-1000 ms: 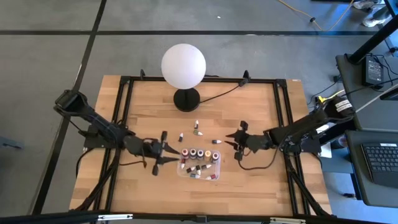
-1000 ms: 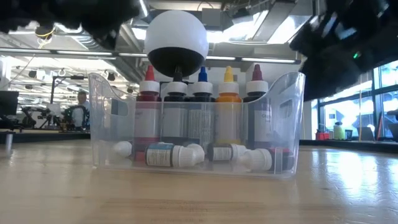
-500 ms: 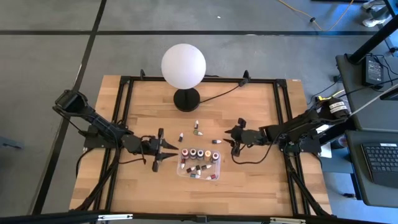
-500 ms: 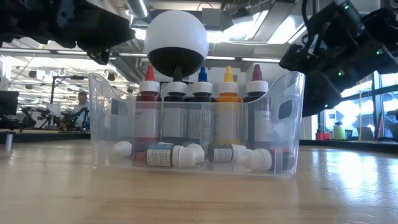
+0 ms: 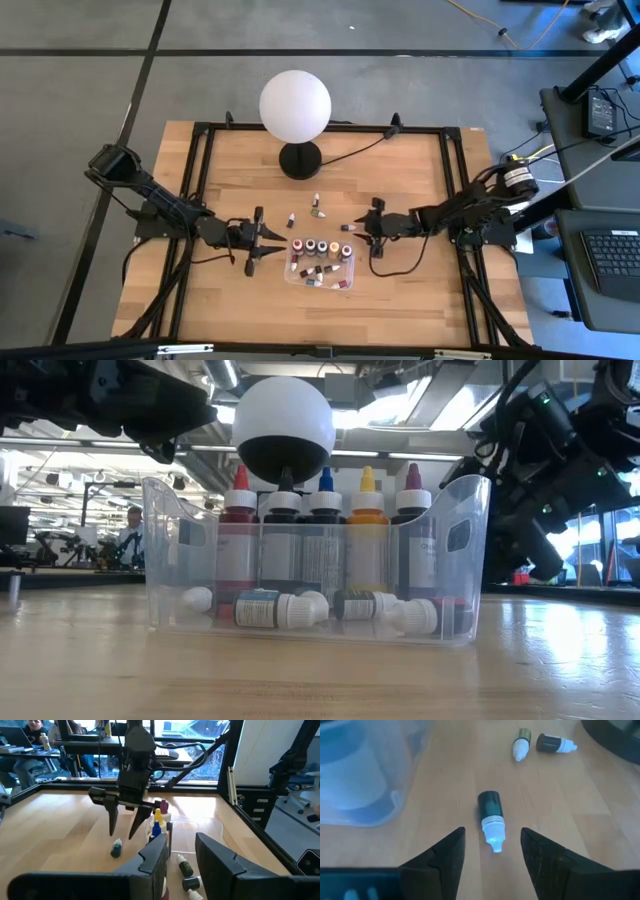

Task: Pick & Place food coloring
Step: Put the small blue food coloring bottle into the transparent bin, then put the small violet food coloring bottle into the transparent bin

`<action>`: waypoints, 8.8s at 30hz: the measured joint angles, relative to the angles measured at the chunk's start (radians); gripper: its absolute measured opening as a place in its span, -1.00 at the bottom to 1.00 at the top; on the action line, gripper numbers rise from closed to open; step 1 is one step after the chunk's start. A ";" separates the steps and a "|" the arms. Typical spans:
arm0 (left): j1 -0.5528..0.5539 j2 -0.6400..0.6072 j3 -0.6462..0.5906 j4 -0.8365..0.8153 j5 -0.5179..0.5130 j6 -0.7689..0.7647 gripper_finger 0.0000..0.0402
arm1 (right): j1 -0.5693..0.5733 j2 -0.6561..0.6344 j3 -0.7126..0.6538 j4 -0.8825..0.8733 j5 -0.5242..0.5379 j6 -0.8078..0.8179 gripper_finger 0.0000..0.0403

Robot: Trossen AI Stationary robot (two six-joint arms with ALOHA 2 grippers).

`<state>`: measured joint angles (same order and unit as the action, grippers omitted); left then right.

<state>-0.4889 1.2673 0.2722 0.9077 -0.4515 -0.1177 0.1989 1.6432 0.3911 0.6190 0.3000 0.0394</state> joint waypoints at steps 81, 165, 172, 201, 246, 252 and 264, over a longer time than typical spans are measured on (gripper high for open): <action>0.000 0.001 0.000 -0.021 0.008 -0.003 -0.49 | 0.419 0.048 0.599 -0.726 0.299 0.209 -0.68; 0.000 0.001 0.000 -0.044 0.035 -0.026 -0.50 | 0.393 0.608 1.487 -1.654 0.183 -0.411 -0.59; 0.000 0.001 0.000 -0.044 0.035 -0.026 -0.50 | 0.393 0.607 1.493 -1.649 0.179 -0.398 -0.59; 0.000 0.001 0.000 -0.044 0.034 -0.026 -0.50 | 0.360 0.605 1.500 -1.640 0.116 -0.358 -0.51; 0.003 -0.021 -0.001 -0.365 -0.448 -0.064 -0.33 | 0.559 -0.422 0.305 -0.747 0.317 0.275 -0.25; 0.075 -0.022 0.000 -0.415 -0.397 -0.269 -0.03 | 0.510 -0.450 0.267 -0.711 0.319 0.272 -0.25; 0.124 -0.025 0.000 -0.426 -0.287 -0.310 0.23 | 0.415 -0.449 0.267 -0.715 0.266 0.270 -0.25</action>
<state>-0.3646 1.2427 0.2718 0.4819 -0.7384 -0.4281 0.6138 1.1938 0.6586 -0.0963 0.5659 0.3098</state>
